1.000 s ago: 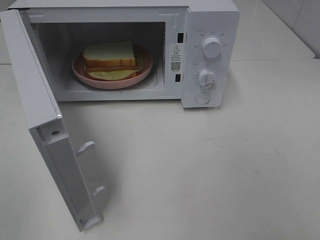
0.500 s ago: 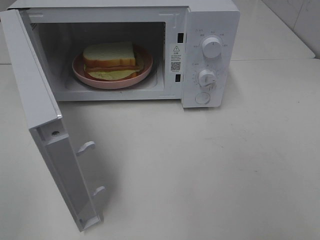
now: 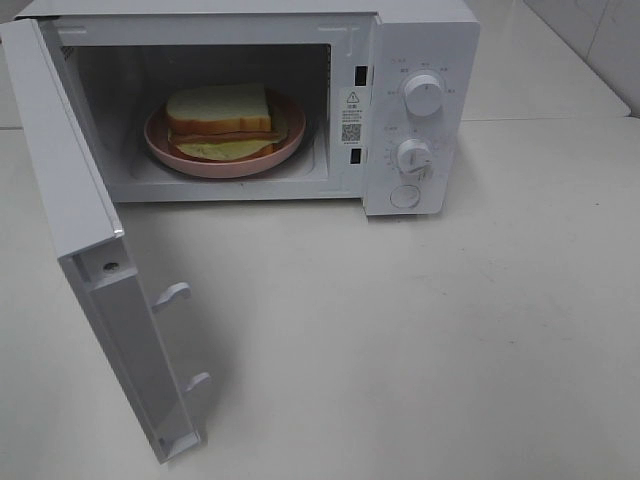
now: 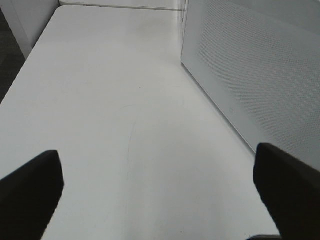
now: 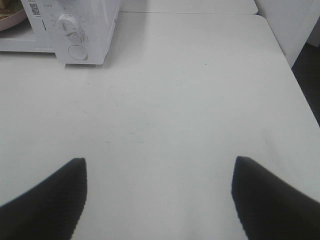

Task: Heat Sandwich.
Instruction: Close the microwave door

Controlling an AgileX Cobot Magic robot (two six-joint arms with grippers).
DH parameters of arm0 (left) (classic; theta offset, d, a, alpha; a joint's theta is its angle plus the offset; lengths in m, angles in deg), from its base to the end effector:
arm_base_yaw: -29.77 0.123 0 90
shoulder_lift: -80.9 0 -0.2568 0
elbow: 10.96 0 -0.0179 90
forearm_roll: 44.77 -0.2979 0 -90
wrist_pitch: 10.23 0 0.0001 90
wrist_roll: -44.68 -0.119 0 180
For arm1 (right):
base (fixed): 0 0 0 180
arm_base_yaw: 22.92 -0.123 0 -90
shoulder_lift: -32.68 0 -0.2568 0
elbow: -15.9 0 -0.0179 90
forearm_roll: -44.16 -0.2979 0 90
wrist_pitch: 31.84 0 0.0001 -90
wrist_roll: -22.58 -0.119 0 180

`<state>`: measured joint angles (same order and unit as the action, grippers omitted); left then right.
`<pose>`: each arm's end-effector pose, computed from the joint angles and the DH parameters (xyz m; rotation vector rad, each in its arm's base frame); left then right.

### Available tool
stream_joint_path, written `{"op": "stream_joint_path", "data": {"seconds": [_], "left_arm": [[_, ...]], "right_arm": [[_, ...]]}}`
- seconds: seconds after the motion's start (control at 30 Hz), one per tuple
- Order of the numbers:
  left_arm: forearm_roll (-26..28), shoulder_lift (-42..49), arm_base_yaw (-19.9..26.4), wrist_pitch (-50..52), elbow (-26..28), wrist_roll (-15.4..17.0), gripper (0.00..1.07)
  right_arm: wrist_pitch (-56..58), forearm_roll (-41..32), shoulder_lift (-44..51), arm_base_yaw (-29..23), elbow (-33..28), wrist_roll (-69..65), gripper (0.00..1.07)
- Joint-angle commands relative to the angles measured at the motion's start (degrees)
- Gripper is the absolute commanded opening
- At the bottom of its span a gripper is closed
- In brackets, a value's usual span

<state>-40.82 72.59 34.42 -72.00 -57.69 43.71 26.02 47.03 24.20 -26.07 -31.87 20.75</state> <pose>0.0861 -0.0002 0.2919 -0.0606 2.0360 -0.0208 0.0924 0.0000 0.2927 -0.0221 1.9905 -0.0033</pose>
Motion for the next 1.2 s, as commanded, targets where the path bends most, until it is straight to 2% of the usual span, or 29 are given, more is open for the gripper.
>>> {"op": "stream_joint_path", "data": {"seconds": [0.03, 1.0, 1.2], "left_arm": [[0.0, 0.3, 0.1, 0.5, -0.1, 0.2, 0.98], [0.5, 0.3, 0.1, 0.5, -0.1, 0.3, 0.98], [0.6, 0.0, 0.1, 1.4, 1.8, 0.6, 0.98]], "right_arm": [[-0.9, -0.2, 1.7, 0.3, -0.1, -0.3, 0.76], [-0.9, -0.2, 1.7, 0.3, -0.1, -0.3, 0.76], [-0.9, -0.2, 1.7, 0.3, -0.1, -0.3, 0.76]]}}
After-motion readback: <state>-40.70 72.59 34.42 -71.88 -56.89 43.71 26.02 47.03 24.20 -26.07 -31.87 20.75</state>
